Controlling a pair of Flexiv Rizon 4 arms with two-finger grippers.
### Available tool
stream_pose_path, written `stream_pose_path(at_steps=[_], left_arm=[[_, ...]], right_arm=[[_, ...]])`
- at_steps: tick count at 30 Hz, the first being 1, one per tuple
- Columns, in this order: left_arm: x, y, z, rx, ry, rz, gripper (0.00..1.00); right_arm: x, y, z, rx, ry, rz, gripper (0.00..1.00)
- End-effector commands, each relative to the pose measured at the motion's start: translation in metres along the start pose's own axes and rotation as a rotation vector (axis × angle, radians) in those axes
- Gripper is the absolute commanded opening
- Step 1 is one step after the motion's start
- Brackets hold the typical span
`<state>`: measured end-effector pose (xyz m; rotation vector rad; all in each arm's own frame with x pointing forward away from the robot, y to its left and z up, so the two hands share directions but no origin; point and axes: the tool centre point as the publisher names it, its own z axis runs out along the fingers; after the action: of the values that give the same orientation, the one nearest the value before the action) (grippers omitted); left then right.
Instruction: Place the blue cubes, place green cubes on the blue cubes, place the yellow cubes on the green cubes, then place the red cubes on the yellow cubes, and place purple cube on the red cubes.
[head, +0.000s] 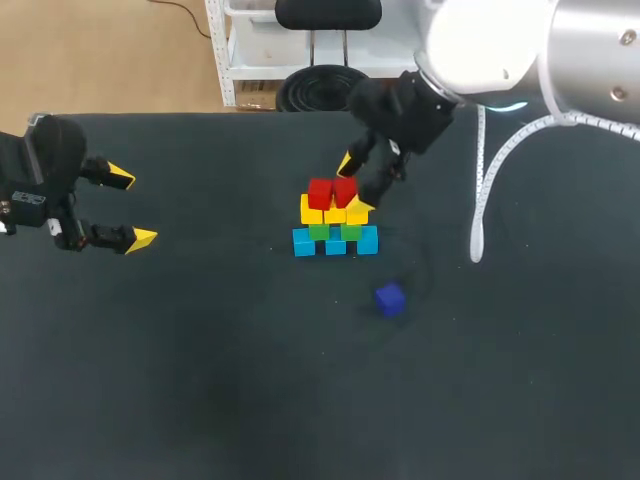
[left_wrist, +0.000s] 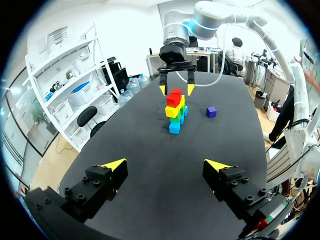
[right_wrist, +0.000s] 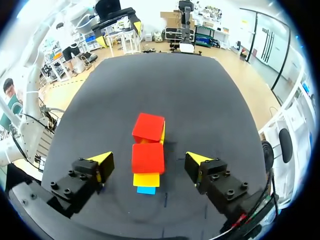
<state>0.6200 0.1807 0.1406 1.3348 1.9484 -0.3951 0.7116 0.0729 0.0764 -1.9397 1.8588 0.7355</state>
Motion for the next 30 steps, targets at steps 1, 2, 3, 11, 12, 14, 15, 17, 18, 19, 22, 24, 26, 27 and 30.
stream_pose_path(at_steps=[1, 2, 3, 11, 12, 14, 15, 17, 18, 19, 22, 24, 26, 27, 30], left_arm=[[0.002, 0.0, 0.0, -0.002, -0.008, 0.003, 1.0], [0.002, 0.0, 0.0, -0.002, -0.008, 0.003, 1.0], [0.002, 0.0, 0.0, -0.002, -0.008, 0.003, 1.0], [0.002, 0.0, 0.0, -0.002, -0.008, 0.003, 1.0], [0.002, 0.0, 0.0, -0.002, -0.008, 0.003, 1.0], [0.002, 0.0, 0.0, -0.002, -0.008, 0.003, 1.0], [0.002, 0.0, 0.0, -0.002, -0.008, 0.003, 1.0], [0.002, 0.0, 0.0, -0.002, -0.008, 0.003, 1.0], [0.002, 0.0, 0.0, -0.002, -0.008, 0.003, 1.0], [0.002, 0.0, 0.0, -0.002, -0.008, 0.003, 1.0], [0.002, 0.0, 0.0, -0.002, -0.008, 0.003, 1.0], [0.002, 0.0, 0.0, -0.002, -0.008, 0.003, 1.0], [0.002, 0.0, 0.0, -0.002, -0.008, 0.003, 1.0], [0.002, 0.0, 0.0, -0.002, -0.008, 0.003, 1.0], [0.002, 0.0, 0.0, -0.002, -0.008, 0.003, 1.0]], right_arm=[[0.002, 0.0, -0.004, 0.01, -0.002, 0.004, 1.0], [0.002, 0.0, -0.005, 0.013, -0.002, 0.004, 1.0], [0.002, 0.0, -0.005, 0.015, -0.001, 0.005, 1.0], [0.005, 0.001, -0.01, 0.024, -0.006, 0.013, 0.95], [0.006, 0.001, -0.011, 0.025, -0.007, 0.013, 0.93], [0.006, 0.002, -0.012, 0.026, -0.009, 0.013, 0.91], [0.006, 0.002, -0.012, 0.027, -0.01, 0.014, 0.9], [0.008, 0.003, -0.013, 0.029, -0.012, 0.015, 0.9], [0.008, 0.004, -0.015, 0.03, -0.014, 0.017, 0.87], [0.009, 0.005, -0.016, 0.032, -0.014, 0.018, 0.87], [0.012, 0.006, -0.02, 0.042, -0.017, 0.026, 0.87], [0.015, 0.007, -0.022, 0.049, -0.017, 0.033, 0.87], [0.017, 0.008, -0.023, 0.052, -0.019, 0.036, 0.83], [0.018, 0.008, -0.024, 0.053, -0.02, 0.037, 0.79], [0.019, 0.01, -0.025, 0.055, -0.024, 0.039, 0.58]])
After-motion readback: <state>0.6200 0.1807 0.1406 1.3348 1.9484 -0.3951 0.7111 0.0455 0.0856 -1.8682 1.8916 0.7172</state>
